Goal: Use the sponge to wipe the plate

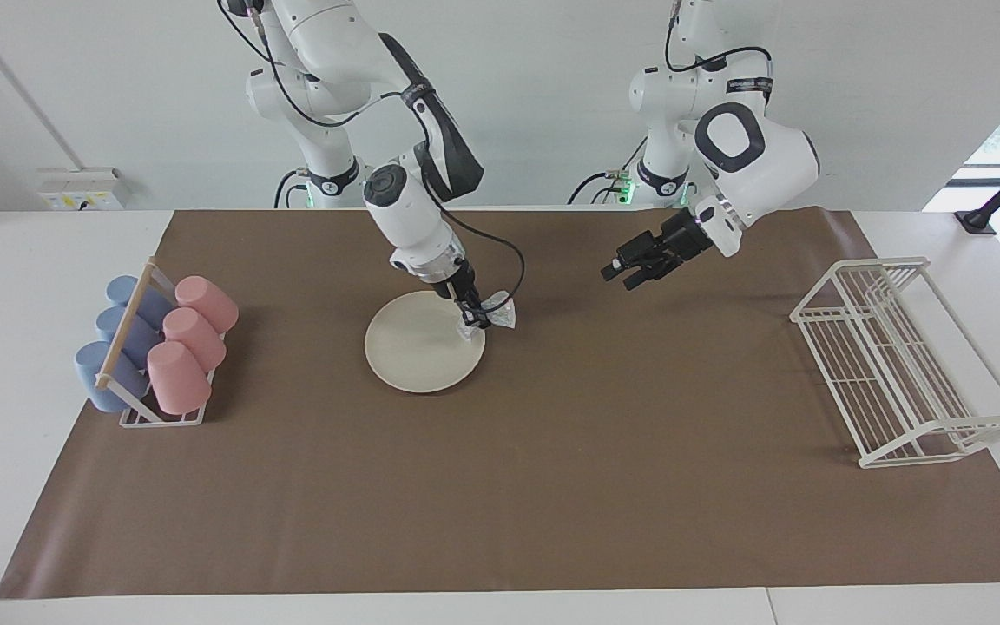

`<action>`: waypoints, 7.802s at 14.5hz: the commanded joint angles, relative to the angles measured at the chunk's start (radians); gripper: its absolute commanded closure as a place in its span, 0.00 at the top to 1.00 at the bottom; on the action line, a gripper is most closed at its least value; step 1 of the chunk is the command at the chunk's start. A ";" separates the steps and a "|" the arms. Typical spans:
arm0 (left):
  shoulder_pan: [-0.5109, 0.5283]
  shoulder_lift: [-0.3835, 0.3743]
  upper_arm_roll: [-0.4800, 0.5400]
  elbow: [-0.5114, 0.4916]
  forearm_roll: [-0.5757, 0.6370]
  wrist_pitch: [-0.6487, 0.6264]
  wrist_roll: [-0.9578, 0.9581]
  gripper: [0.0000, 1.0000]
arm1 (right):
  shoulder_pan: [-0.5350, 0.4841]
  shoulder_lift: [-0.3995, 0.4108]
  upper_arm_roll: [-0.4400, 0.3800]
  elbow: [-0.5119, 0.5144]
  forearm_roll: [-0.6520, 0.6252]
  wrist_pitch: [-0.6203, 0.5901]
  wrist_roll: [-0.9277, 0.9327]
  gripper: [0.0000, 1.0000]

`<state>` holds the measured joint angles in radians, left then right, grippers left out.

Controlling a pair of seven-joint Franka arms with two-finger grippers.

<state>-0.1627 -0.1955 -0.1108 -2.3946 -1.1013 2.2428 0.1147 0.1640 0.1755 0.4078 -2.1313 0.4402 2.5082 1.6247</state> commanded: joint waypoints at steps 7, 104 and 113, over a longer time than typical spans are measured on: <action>0.053 0.002 0.006 0.042 -0.134 -0.217 0.161 1.00 | 0.141 -0.005 -0.003 0.182 -0.348 -0.212 0.374 0.00; 0.008 0.568 0.006 0.670 2.373 -0.735 -0.646 0.00 | -0.120 -0.218 -0.546 0.412 -0.502 -0.904 -1.738 1.00; 0.026 0.573 0.006 0.657 2.272 -0.660 -0.730 0.00 | -0.124 -0.214 -0.541 0.425 -0.483 -0.907 -1.734 1.00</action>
<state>-0.1475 0.3716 -0.1010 -1.7445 1.1981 1.5587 -0.5905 0.0464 -0.0263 -0.1407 -1.6984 -0.0418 1.5888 -0.1265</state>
